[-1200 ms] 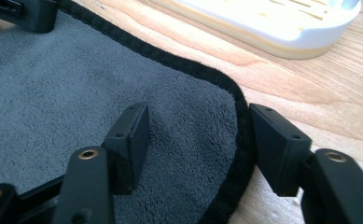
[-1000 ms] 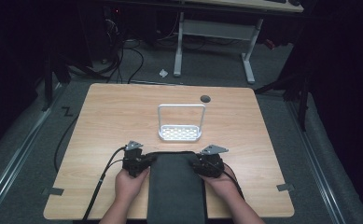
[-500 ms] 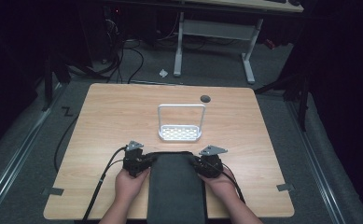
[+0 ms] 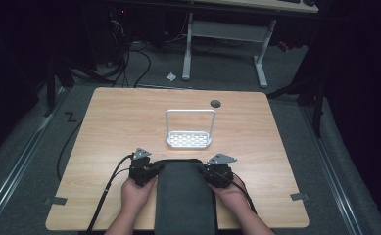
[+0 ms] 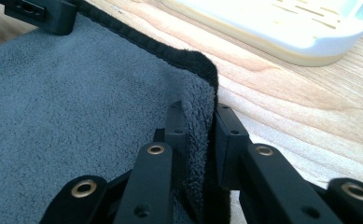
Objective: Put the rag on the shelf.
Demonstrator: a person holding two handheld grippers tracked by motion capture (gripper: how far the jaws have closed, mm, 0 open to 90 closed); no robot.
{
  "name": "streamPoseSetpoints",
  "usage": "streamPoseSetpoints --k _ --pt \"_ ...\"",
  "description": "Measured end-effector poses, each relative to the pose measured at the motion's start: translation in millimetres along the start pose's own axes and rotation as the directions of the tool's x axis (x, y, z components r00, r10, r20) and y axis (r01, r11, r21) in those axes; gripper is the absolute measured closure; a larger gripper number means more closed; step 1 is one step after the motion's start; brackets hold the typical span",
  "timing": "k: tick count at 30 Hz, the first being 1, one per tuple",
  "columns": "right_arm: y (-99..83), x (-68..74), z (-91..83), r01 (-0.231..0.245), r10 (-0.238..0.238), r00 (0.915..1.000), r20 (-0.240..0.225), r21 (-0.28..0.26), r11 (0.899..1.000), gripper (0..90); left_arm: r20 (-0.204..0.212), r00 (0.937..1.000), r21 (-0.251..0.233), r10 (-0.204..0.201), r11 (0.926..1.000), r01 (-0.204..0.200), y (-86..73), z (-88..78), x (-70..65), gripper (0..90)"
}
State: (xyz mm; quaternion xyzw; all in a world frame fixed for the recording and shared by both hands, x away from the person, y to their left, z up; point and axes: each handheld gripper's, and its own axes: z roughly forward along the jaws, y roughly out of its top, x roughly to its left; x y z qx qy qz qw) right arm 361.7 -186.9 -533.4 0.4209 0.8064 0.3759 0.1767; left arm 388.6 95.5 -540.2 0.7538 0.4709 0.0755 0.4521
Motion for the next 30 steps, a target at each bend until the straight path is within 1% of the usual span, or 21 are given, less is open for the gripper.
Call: streamPoseSetpoints --k 2,5,6,7,8,9,11,12,13,16,17,18,19,20,21,23,26,28,30 --pt "0.3 0.1 -1.0 0.010 -0.010 0.9999 0.001 -0.006 1.000 78.7 0.005 1.0000 -0.015 0.007 0.9999 -0.007 -0.7 -1.4 -0.6 81.7" --pt "1.3 1.3 -4.9 0.006 -0.006 1.0000 0.004 -0.023 1.000 78.8 0.012 0.9997 -0.032 0.020 0.9993 -0.020 -0.8 -3.3 -1.4 82.4" --pt "2.0 1.5 -6.5 0.016 -0.016 0.9999 0.003 -0.032 0.999 78.8 0.020 0.9997 -0.039 0.015 0.9991 -0.014 0.1 -4.6 -0.7 82.6" --pt "3.1 3.0 -8.7 0.035 -0.035 0.9994 0.005 -0.039 0.999 78.8 0.025 0.9997 -0.051 0.007 0.9987 -0.006 0.5 -6.2 -0.2 82.7" --pt "4.0 4.0 -10.8 0.051 -0.050 0.9987 0.010 -0.047 0.998 78.8 0.023 0.9997 -0.062 0.012 0.9980 -0.010 0.4 -7.7 -1.0 82.9" --pt "5.4 5.2 -13.0 0.047 -0.047 0.9989 0.009 -0.055 0.997 78.8 0.022 0.9993 -0.072 0.029 0.9970 -0.027 0.4 -10.1 -2.3 82.9" --pt "8.9 6.6 -18.7 0.047 -0.047 0.9989 0.007 -0.081 0.996 78.7 0.024 0.9990 -0.089 0.037 0.9954 -0.035 1.2 -13.3 -3.4 83.1" --pt "10.0 7.3 -20.7 0.047 -0.047 0.9989 0.007 -0.090 0.995 78.7 0.024 0.9986 -0.097 0.048 0.9942 -0.046 2.1 -15.5 -4.0 83.3" --pt "11.3 8.2 -22.5 0.047 -0.047 0.9989 0.009 -0.099 0.994 78.7 0.027 0.9980 -0.113 0.057 0.9921 -0.053 3.8 -19.1 -4.7 83.5" --pt "17.5 12.5 -29.5 0.077 -0.074 0.9969 0.027 -0.127 0.989 78.8 0.044 0.9977 -0.167 0.051 0.9851 -0.043 11.2 -31.3 -5.9 83.6" --pt "19.5 14.3 -32.2 0.082 -0.078 0.9965 0.030 -0.144 0.986 78.8 0.048 0.9976 -0.179 0.050 0.9830 -0.041 14.2 -35.4 -6.2 83.5" --pt "21.8 15.7 -34.7 0.092 -0.087 0.9955 0.037 -0.157 0.983 78.7 0.050 0.9972 -0.198 0.055 0.9791 -0.044 17.8 -40.1 -7.2 83.5" --pt "24.9 17.1 -38.3 0.103 -0.096 0.9943 0.046 -0.177 0.979 78.7 0.049 0.9970 -0.206 0.059 0.9775 -0.048 20.1 -42.5 -8.0 83.5" --pt "26.8 18.0 -40.5 0.099 -0.092 0.9946 0.047 -0.187 0.977 78.7 0.047 0.9969 -0.216 0.063 0.9751 -0.052 23.9 -46.1 -9.4 83.5" --pt "30.1 18.4 -44.4 0.101 -0.092 0.9945 0.050 -0.207 0.973 78.7 0.045 0.9967 -0.223 0.067 0.9732 -0.055 26.2 -48.1 -10.4 83.5" --pt "35.7 18.7 -50.5 0.099 -0.088 0.9946 0.055 -0.233 0.967 78.6 0.040 0.9961 -0.245 0.079 0.9671 -0.067 33.3 -53.8 -14.1 83.6" --pt "44.2 18.6 -58.4 0.116 -0.101 0.9925 0.068 -0.268 0.956 78.6 0.027 0.9941 -0.281 0.105 0.9551 -0.093 47.2 -62.9 -21.0 83.7" --pt "51.1 17.9 -63.1 0.117 -0.100 0.9923 0.073 -0.292 0.949 78.6 0.018 0.9930 -0.295 0.116 0.9497 -0.106 55.3 -67.3 -24.3 83.8" --pt "58.0 16.8 -67.6 0.120 -0.099 0.9917 0.082 -0.318 0.940 78.5 0.011 0.9920 -0.314 0.125 0.9424 -0.116 65.7 -72.3 -28.6 83.7"
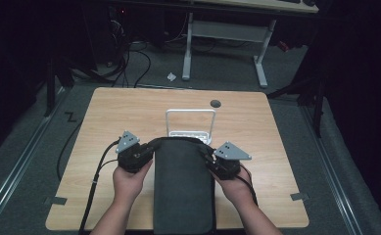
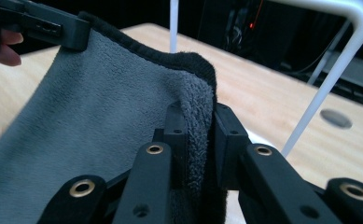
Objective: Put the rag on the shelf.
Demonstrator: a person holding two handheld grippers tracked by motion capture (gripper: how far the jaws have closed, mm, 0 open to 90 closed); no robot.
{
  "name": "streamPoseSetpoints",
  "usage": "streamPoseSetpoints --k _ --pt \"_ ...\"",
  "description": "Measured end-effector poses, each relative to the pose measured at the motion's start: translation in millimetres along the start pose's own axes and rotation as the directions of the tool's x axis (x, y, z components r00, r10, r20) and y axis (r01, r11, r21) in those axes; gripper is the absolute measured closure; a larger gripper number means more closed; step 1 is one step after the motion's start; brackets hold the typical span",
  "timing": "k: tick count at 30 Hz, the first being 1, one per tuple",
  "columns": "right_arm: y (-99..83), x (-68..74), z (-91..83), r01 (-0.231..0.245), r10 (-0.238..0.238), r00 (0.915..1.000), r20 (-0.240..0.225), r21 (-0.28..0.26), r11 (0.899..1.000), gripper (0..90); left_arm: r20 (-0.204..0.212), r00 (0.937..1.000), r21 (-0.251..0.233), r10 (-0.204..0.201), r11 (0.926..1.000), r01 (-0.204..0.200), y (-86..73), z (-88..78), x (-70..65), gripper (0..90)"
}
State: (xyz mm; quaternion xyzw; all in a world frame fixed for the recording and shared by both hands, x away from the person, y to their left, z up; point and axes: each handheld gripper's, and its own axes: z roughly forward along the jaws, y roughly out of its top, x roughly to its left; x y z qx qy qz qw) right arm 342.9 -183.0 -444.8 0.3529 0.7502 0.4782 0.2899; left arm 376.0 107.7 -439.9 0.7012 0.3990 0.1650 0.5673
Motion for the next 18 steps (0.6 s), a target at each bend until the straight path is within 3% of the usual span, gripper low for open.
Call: streamPoseSetpoints --k 7,10,18 --pt "25.1 -7.6 -6.2 0.002 0.000 0.9998 0.021 -0.076 0.997 78.6 -0.003 0.9987 -0.065 0.052 0.9965 -0.052 31.2 -4.4 -4.8 83.8" --pt "37.5 -9.9 -9.0 0.012 -0.008 0.9994 0.032 -0.109 0.994 78.6 -0.007 0.9988 -0.082 0.048 0.9955 -0.048 43.2 -7.4 -4.3 83.8" --pt "66.9 -14.9 -13.7 0.034 -0.025 0.9981 0.057 -0.168 0.985 78.6 -0.035 0.9950 -0.143 0.093 0.9849 -0.097 77.1 -15.1 -10.9 84.0"
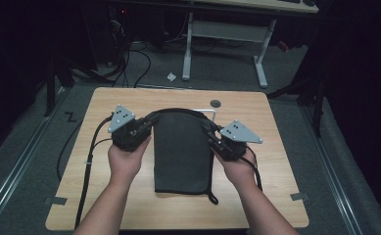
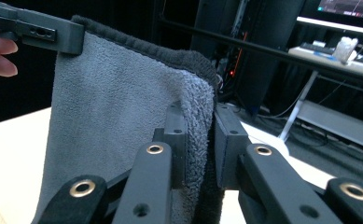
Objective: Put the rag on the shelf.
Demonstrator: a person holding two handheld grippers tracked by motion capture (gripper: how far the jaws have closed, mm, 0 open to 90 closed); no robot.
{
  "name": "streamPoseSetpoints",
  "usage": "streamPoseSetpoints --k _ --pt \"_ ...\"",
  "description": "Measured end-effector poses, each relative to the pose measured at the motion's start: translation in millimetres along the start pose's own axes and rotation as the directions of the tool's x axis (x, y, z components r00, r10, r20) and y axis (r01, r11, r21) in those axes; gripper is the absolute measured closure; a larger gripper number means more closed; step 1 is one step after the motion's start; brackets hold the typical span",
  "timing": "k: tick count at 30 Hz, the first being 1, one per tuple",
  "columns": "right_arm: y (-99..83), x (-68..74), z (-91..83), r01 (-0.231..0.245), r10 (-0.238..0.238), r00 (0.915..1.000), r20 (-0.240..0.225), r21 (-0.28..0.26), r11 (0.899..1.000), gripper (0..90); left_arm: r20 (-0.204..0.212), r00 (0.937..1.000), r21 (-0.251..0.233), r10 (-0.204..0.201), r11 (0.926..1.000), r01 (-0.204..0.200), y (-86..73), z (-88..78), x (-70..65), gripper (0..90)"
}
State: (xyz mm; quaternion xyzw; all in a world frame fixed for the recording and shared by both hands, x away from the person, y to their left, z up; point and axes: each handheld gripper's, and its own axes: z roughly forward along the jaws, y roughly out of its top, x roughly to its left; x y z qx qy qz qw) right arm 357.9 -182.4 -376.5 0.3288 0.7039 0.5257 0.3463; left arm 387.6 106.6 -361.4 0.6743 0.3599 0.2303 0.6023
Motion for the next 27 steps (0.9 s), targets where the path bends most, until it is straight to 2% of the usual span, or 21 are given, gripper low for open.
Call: streamPoseSetpoints --k 5,12,16,21,24,27 --pt "15.3 -4.9 -3.1 0.003 -0.003 0.9999 0.014 -0.042 0.999 78.6 -0.003 0.9995 -0.033 0.031 0.9990 -0.031 20.4 -0.8 -3.2 84.0" --pt "31.8 -13.8 -5.1 0.000 0.002 0.9996 0.028 -0.084 0.996 78.6 -0.009 0.9960 -0.076 0.088 0.9931 -0.089 42.2 2.3 -8.2 84.1" --pt "37.4 -20.1 -4.9 -0.007 0.010 0.9994 0.034 -0.092 0.996 78.6 -0.002 0.9959 -0.088 0.090 0.9921 -0.090 48.4 5.7 -7.0 84.2" --pt "41.8 -26.8 -2.8 -0.003 0.007 0.9990 0.044 -0.094 0.996 78.6 -0.015 0.9953 -0.087 0.096 0.9915 -0.097 51.2 12.0 -5.7 84.2" --pt "46.1 -33.3 3.3 -0.026 0.029 0.9987 0.041 -0.081 0.996 78.6 -0.022 0.9950 -0.085 0.098 0.9914 -0.099 53.2 19.7 -1.8 84.2" --pt "49.7 -40.1 11.6 -0.026 0.029 0.9984 0.049 -0.070 0.997 78.6 -0.035 0.9934 -0.076 0.109 0.9909 -0.112 56.4 29.2 4.4 84.1"
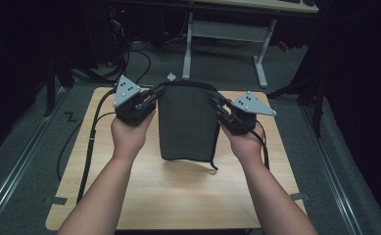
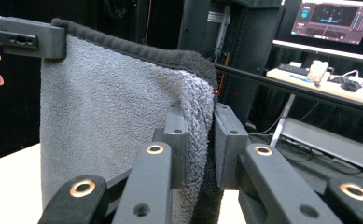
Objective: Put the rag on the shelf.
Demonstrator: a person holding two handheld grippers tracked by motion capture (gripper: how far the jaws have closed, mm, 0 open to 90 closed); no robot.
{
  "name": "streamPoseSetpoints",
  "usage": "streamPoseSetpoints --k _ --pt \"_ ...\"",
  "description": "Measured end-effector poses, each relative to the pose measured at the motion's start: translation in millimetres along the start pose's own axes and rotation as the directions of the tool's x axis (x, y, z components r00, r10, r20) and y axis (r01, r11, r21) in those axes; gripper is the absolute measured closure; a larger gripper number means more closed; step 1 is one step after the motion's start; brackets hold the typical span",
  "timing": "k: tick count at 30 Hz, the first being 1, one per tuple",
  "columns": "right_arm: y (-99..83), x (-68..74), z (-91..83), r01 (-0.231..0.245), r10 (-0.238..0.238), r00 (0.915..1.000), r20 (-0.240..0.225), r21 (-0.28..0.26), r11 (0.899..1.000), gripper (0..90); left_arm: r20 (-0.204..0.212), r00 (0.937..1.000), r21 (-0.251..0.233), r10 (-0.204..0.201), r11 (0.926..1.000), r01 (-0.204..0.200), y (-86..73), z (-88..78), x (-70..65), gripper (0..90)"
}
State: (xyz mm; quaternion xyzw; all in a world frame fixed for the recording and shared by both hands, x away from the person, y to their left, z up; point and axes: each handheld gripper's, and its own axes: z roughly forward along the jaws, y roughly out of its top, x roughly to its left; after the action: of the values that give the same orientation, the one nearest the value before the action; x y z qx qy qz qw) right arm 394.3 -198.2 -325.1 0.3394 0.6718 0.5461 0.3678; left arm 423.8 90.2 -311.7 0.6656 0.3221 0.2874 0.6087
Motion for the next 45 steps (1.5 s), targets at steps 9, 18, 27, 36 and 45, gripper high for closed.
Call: streamPoseSetpoints --k 9,18,27,36,45 --pt "3.4 -20.1 37.2 0.001 -0.001 1.0000 -0.004 0.057 0.998 78.5 -0.046 0.9987 0.068 0.020 0.9975 -0.016 0.2 36.2 24.1 84.0" --pt "6.1 -36.5 60.2 0.001 -0.001 1.0000 -0.001 0.084 0.996 78.4 -0.072 0.9961 0.108 0.050 0.9933 -0.042 2.6 62.8 36.5 84.0" --pt "-20.1 -59.9 91.0 -0.036 0.043 0.9982 -0.043 0.156 0.987 77.5 -0.070 0.9976 0.196 0.004 0.9806 0.010 -25.7 92.5 52.1 84.1" --pt "-45.2 -66.9 98.9 -0.026 0.048 0.9947 -0.091 0.223 0.975 76.3 -0.046 0.9977 0.265 -0.050 0.9624 0.061 -64.4 98.2 58.8 84.3" --pt "-61.2 -75.9 100.4 -0.120 0.151 0.9836 -0.100 0.262 0.958 76.6 -0.038 0.9972 0.315 -0.065 0.9463 0.074 -82.6 103.0 55.0 84.8"
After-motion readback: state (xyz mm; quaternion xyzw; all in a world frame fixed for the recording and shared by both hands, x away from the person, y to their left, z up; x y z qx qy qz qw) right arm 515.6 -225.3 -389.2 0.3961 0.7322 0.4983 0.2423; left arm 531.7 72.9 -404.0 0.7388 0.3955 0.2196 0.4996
